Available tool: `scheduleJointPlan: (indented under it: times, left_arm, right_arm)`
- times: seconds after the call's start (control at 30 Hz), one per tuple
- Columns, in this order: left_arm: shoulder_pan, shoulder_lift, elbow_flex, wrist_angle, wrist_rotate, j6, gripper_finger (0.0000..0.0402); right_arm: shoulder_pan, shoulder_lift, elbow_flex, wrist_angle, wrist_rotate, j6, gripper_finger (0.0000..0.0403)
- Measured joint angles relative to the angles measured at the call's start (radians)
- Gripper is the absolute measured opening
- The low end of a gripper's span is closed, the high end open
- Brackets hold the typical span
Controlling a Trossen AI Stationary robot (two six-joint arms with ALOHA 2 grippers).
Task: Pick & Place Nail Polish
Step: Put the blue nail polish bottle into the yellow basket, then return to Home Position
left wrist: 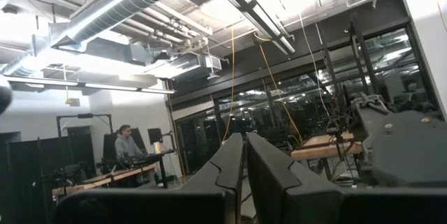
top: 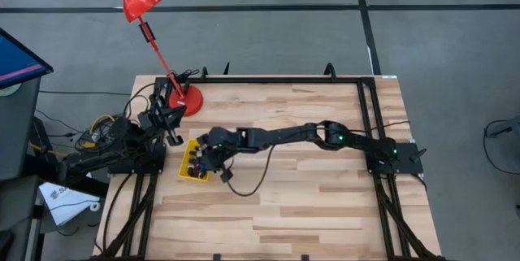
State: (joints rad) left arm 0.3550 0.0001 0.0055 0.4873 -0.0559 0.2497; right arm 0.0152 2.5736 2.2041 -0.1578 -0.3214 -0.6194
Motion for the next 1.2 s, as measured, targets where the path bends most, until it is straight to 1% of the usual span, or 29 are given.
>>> scheduleJointPlan:
  times: [0.13,0.4,0.63,0.83,0.93,1.2]
  left_arm:
    - [0.0,0.0,0.0,0.001,0.0,0.0,0.0014]
    - [0.0,0.0,0.0,0.002,0.0,0.0,0.0014]
    - [0.0,0.0,0.0,0.002,0.0,0.0,0.0014]
    - [0.0,0.0,0.0,0.003,0.0,0.0,0.0014]
    - [0.0,0.0,0.0,0.003,0.0,0.0,0.0014]
    - [0.0,0.0,0.0,0.003,0.0,0.0,0.0014]
  right_arm:
    - [-0.016,0.003,0.007,-0.019,0.0,-0.017,0.0119]
    - [-0.042,0.003,0.009,-0.033,-0.041,-0.046,0.0107]
    - [-0.047,0.003,0.009,-0.04,-0.047,-0.046,0.0133]
    - [-0.048,0.002,-0.007,-0.048,-0.048,-0.046,0.0121]
    - [-0.05,0.002,-0.008,-0.048,-0.048,-0.045,0.0121]
    - [-0.05,0.002,-0.008,-0.051,-0.046,-0.042,0.0166]
